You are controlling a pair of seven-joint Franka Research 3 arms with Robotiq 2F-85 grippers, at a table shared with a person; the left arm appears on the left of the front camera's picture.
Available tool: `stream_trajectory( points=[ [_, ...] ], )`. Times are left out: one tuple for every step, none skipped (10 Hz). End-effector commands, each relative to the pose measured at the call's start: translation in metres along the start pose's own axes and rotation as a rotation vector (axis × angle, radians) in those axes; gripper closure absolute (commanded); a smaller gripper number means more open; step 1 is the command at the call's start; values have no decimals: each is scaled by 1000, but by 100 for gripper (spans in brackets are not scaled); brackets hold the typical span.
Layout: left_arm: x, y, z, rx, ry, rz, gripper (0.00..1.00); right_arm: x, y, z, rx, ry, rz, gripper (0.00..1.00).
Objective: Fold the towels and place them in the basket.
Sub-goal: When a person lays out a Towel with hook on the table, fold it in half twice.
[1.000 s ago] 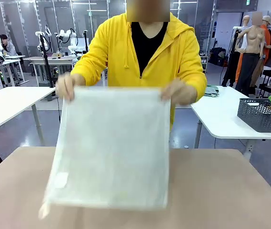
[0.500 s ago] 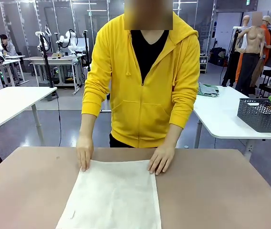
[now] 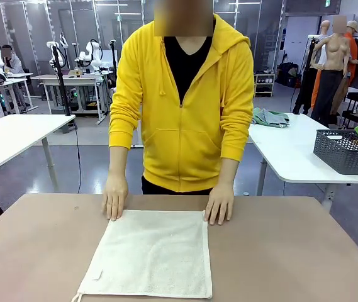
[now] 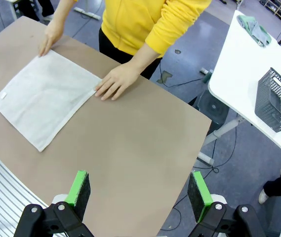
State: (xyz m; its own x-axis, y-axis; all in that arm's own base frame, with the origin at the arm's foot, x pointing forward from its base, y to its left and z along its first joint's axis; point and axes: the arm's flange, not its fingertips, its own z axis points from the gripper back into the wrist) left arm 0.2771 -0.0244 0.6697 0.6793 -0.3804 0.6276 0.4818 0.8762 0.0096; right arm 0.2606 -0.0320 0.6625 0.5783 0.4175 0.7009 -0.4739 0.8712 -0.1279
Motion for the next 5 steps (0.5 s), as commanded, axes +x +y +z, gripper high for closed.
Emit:
stream_trajectory(
  points=[
    [0, 0, 0, 0, 1, 1, 0, 1, 0, 0, -1, -5, 2, 0],
    [0, 0, 0, 0, 1, 1, 0, 1, 0, 0, -1, -5, 2, 0],
    [0, 0, 0, 0, 1, 1, 0, 1, 0, 0, -1, -5, 2, 0],
    [0, 0, 0, 0, 1, 1, 0, 1, 0, 0, -1, -5, 2, 0],
    [0, 0, 0, 0, 1, 1, 0, 1, 0, 0, -1, -5, 2, 0]
  ],
)
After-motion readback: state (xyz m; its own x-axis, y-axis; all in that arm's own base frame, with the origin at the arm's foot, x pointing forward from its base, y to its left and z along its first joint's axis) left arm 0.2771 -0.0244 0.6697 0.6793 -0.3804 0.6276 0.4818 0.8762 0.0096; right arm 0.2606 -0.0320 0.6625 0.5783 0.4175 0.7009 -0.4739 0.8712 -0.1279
